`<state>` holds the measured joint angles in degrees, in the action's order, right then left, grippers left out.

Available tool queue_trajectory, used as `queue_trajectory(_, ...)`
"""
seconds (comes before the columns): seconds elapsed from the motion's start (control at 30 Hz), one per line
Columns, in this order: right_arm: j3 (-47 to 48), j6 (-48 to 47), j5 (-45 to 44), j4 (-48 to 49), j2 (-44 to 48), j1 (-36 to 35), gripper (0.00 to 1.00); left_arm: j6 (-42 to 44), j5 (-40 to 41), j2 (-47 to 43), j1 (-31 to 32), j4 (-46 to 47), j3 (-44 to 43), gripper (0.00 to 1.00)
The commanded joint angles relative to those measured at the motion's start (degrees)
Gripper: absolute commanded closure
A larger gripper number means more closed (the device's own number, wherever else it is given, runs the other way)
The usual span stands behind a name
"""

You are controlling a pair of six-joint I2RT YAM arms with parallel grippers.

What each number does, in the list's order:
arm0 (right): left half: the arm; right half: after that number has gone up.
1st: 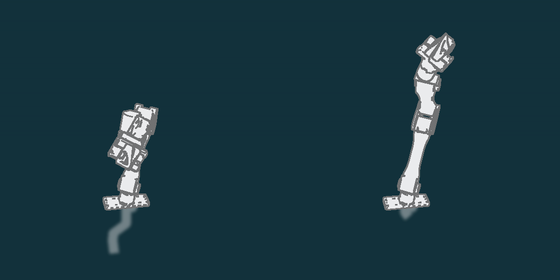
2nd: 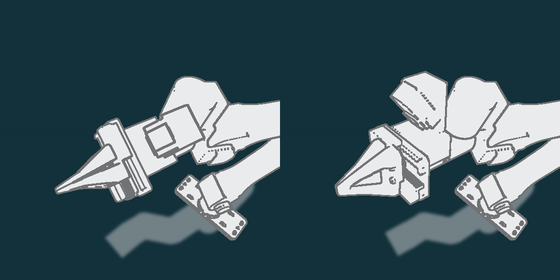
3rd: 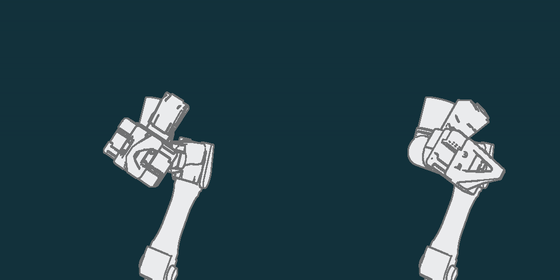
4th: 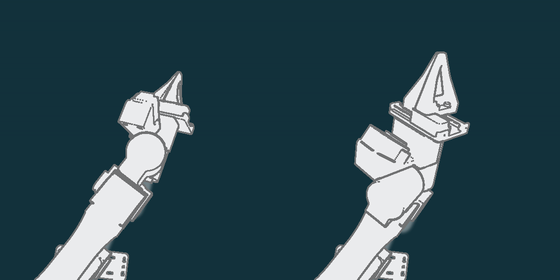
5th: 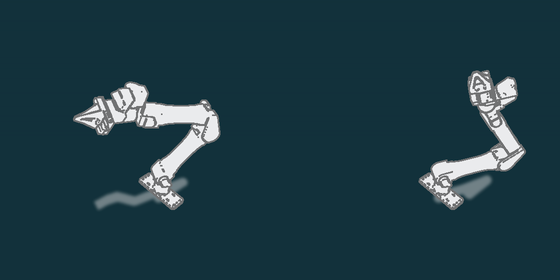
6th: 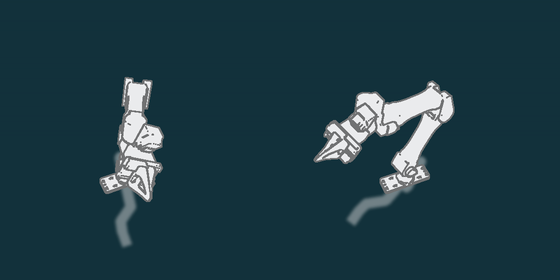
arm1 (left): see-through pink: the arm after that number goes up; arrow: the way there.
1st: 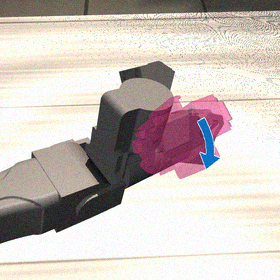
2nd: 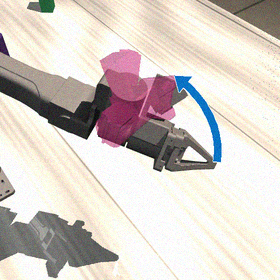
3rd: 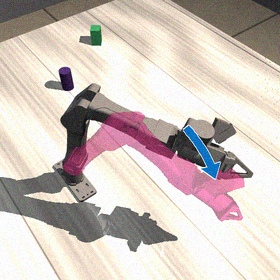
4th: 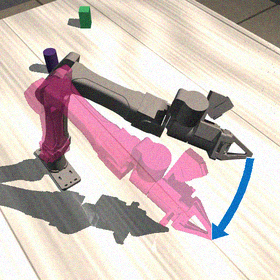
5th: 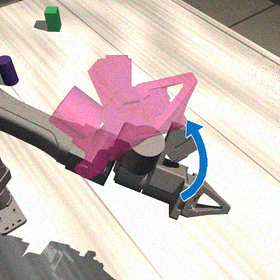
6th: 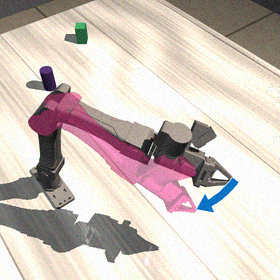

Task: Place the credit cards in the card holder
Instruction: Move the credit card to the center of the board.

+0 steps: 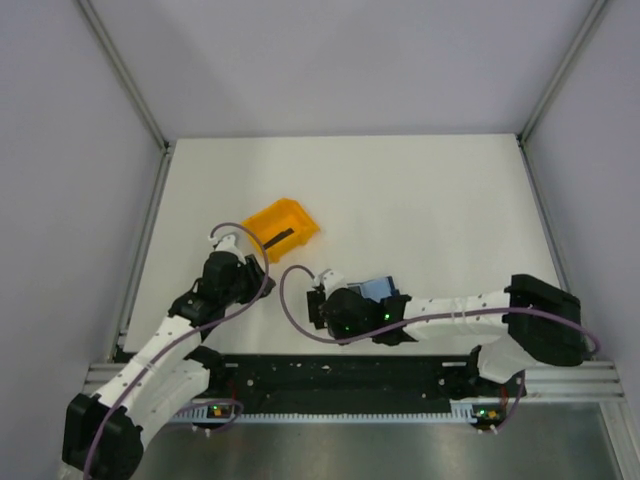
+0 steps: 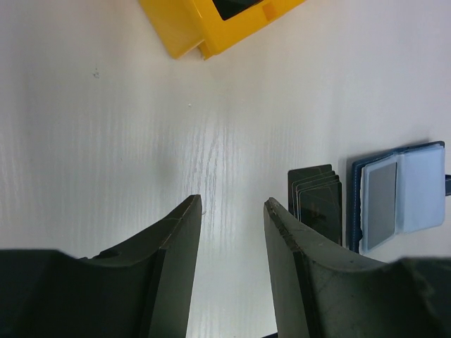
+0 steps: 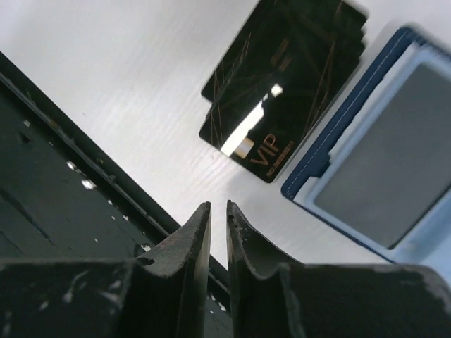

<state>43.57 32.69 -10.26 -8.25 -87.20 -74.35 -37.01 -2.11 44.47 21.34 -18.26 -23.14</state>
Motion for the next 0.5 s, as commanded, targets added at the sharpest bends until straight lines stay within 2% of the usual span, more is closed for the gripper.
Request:
queue_trajectory(0.0,5.8,-5.5,-6.4,1.1,7.0,3.0,0.83,1.0,0.0,-1.3,-0.3,0.6,-0.6,0.53)
queue_trajectory(0.1,8.1,-7.2,-2.6,2.8,5.5,9.2,0.83,0.5,-0.5,-0.8,-0.3,1.2,-0.4,0.53)
queue_trajectory(0.2,9.5,-8.7,-0.2,4.0,2.4,12.2,0.84,0.4,-0.9,-0.2,-0.3,1.7,-0.2,0.53)
queue_trajectory(0.47,12.2,-9.0,4.5,6.8,-7.5,13.2,0.89,0.5,-0.9,0.4,-0.3,2.4,-0.1,0.53)
